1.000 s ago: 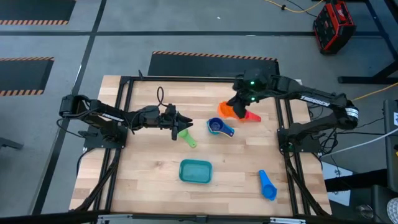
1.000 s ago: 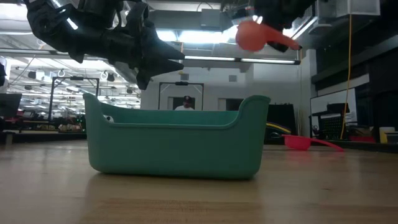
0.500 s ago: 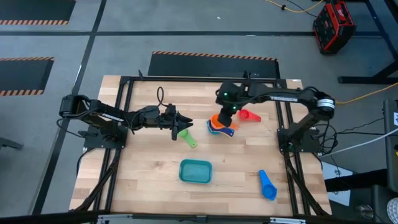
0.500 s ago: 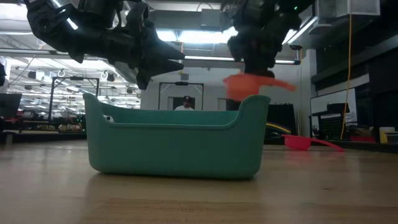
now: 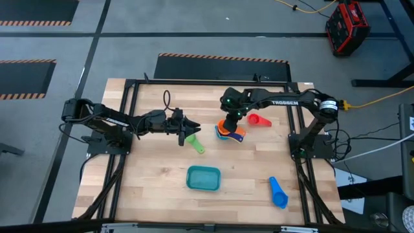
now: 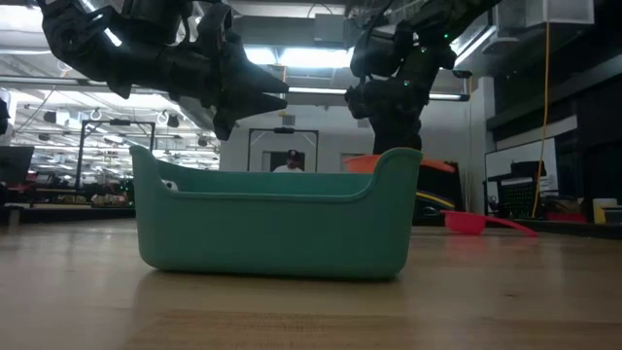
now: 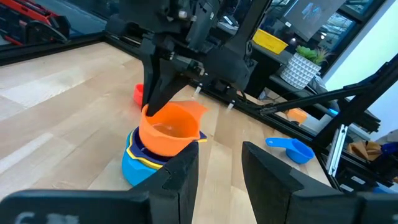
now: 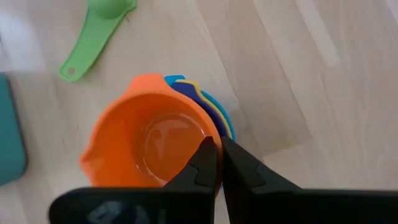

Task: Nest measuring cups in basket
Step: Stack the orange measuring cup on top of the dark blue measuring cup

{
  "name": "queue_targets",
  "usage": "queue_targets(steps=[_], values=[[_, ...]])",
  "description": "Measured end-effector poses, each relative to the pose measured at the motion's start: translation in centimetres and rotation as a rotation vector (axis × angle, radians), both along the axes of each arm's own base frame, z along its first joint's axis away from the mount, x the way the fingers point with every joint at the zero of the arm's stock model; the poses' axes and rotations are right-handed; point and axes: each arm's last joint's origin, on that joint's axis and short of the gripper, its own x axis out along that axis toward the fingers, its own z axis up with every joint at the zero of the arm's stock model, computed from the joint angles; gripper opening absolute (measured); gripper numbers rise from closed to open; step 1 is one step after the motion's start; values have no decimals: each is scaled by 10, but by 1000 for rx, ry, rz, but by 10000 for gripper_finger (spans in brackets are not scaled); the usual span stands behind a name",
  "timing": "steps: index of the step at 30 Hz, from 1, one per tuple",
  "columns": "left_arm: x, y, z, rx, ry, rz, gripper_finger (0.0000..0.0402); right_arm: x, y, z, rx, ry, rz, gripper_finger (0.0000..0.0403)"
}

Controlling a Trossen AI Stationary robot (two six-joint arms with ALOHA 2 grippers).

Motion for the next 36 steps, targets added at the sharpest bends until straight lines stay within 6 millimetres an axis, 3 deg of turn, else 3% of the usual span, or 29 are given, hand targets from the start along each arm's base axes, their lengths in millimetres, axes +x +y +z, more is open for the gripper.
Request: queue_targets(steps=[18,36], values=[[0,0,0,0,0,0,115,0,0,0,13,-1,-23,59],[0,0,0,0,0,0,115,-1,0,0,16,7,-22,62]])
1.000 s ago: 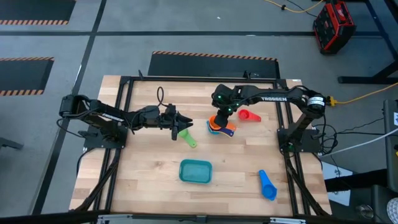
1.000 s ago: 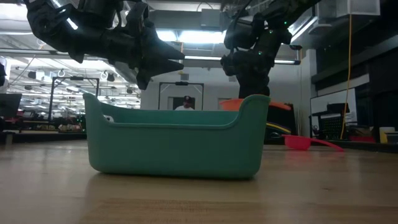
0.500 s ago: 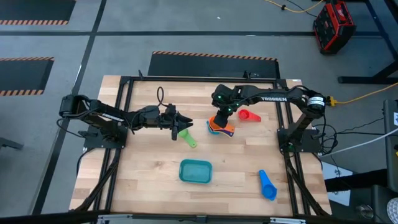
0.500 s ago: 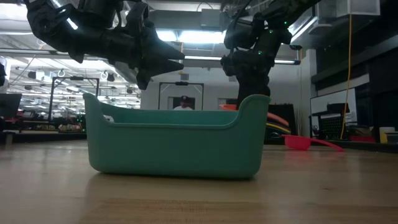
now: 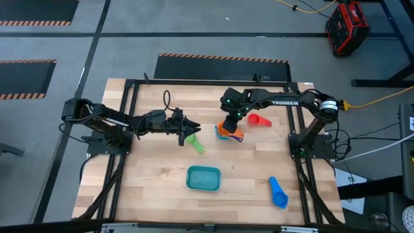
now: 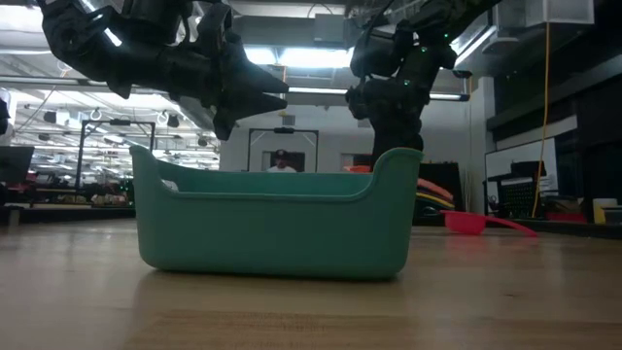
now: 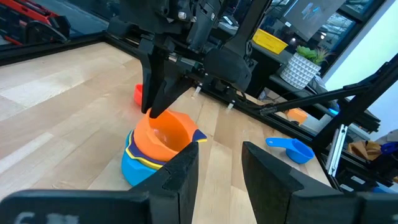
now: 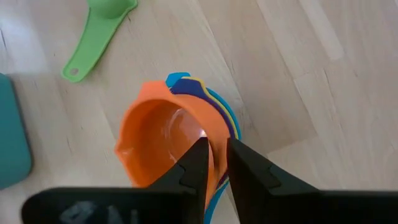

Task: Nest measuring cups in basket
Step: Stack the orange measuring cup on top of the dark blue measuring cup, then stack the blue measuring cup on top of the orange measuring cup

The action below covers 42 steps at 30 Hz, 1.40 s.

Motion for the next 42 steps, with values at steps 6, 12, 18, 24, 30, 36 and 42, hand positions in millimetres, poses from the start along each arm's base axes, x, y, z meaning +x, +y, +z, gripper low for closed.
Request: queue_targets(steps=[6,12,18,24,30,36,42], values=[[0,0,0,0,0,0,115,-2,1,0,-4,19,21,63],[0,0,0,0,0,0,115,-5,2,6,0,41,32,63],[0,0,0,-1,3,0,115,-10,7,45,-19,-8,61,63],[0,0,0,-1,3,0,115,-17,41,76,102,-80,200,63],[0,0,0,-1,3,0,115,-24,100,86,207,-62,335,63],[0,0,0,-1,3,0,115,-34,155,82,279,61,372,63],[0,0,0,-1,3,1,115,-57,200,69,337,259,316,63]])
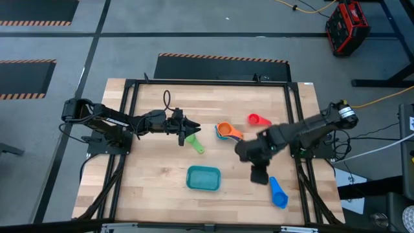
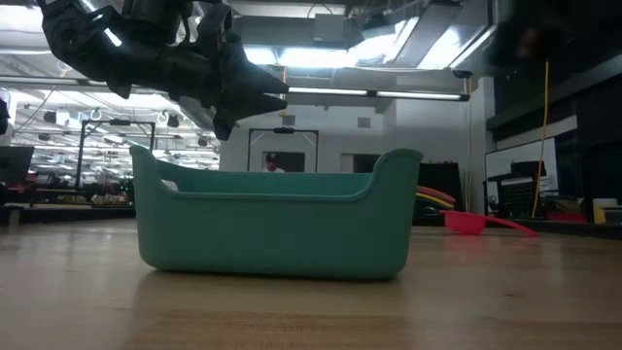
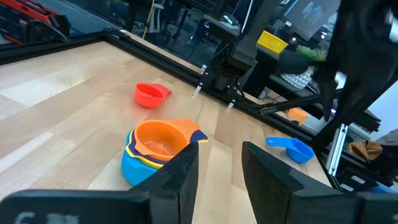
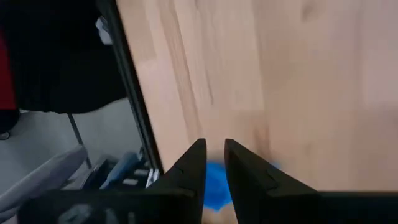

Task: Nest measuring cups in basket
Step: Stack the blue measuring cup on top of the orange measuring cup

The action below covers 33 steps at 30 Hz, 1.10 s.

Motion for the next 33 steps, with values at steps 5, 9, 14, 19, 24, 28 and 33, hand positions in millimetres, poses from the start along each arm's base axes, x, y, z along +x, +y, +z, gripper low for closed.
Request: queue_targets(steps=[5,9,14,19,24,28,33], values=[[0,0,0,0,0,0,115,-23,31,-22,-20,184,-89,63],[0,0,0,0,0,0,115,-43,51,-39,-41,306,-134,63],[0,0,0,0,0,0,115,-62,69,-55,-16,429,-164,63],[0,0,0,0,0,0,115,-78,79,-70,-49,482,-181,63],[0,0,0,0,0,-1,115,-91,80,-85,-102,536,-203,63],[0,0,0,-2,0,-9,115,-95,78,-97,-101,543,-229,63],[0,0,0,-2,-1,-9,115,-96,77,-110,-84,527,-256,63]])
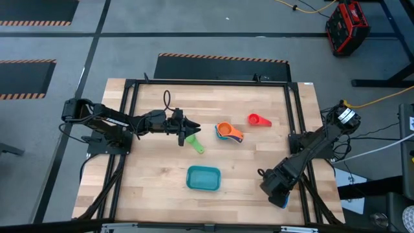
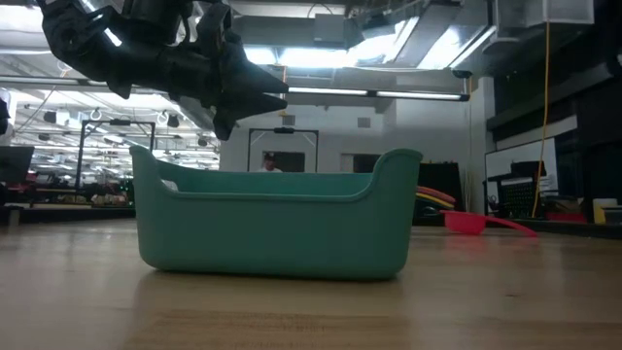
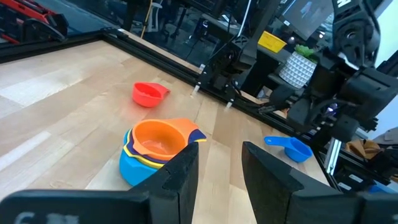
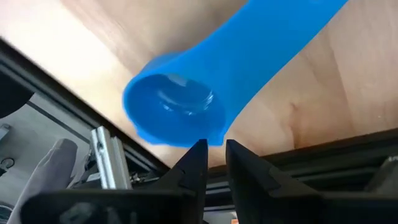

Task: Nest measuring cups in basket
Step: Stack the blue measuring cup on top of the orange measuring cup

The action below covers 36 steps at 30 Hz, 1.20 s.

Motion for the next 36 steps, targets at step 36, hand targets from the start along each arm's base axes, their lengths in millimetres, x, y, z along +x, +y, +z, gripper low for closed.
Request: queue_targets(steps=[36], values=[[0,0,0,-3,0,1,115,1,0,-18,-45,9,7,63]])
